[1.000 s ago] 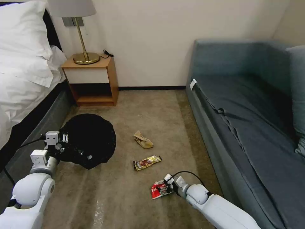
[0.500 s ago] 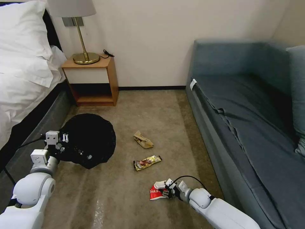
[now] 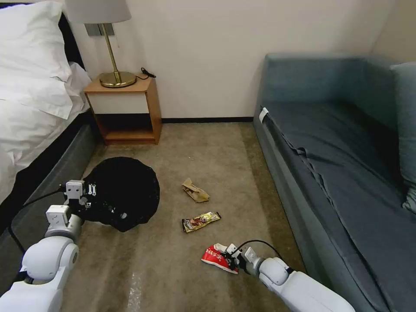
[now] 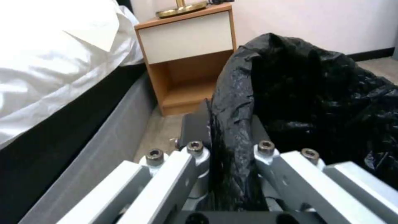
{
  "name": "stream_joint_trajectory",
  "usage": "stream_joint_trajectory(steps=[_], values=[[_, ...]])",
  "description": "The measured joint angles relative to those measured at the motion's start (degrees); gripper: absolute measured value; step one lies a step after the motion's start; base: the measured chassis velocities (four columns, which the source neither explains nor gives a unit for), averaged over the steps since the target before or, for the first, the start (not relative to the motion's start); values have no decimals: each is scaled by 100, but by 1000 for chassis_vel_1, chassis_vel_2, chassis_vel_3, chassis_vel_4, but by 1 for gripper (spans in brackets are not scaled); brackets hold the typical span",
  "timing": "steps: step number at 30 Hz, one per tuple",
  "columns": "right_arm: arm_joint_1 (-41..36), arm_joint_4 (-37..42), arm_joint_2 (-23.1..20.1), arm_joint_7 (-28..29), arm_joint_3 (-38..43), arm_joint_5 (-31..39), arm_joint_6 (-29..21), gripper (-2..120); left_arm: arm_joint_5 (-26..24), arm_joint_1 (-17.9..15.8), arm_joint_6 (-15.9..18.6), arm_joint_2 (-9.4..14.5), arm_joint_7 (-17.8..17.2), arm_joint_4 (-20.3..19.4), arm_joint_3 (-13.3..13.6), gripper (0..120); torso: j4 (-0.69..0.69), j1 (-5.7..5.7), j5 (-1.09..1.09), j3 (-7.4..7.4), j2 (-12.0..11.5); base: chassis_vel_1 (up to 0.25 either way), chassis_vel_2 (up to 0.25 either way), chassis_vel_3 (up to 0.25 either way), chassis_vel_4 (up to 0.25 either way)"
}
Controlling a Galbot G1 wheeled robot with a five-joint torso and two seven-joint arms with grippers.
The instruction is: Pick up the trash bin, then pick up the garbage on the floor and place it into the trash bin.
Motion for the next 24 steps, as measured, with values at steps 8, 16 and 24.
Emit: stream_joint_trajectory(steps=[8,16,24], values=[[-5,94,-60,12,102,10,20,0,16,0,-25,-38,11,12,-4,7,-1,0,0,0,0,0,0,0,0],[215,144,72,0,402,-18,387,0,78,64,-5,-242,48,-35,62,7,-1,0,0,0,0,0,0,0,0],[943,445,102,-194,733,38,642,0,231,39,-39,-394,55,33,151,7,1,0,0,1,0,0,0,0,0]])
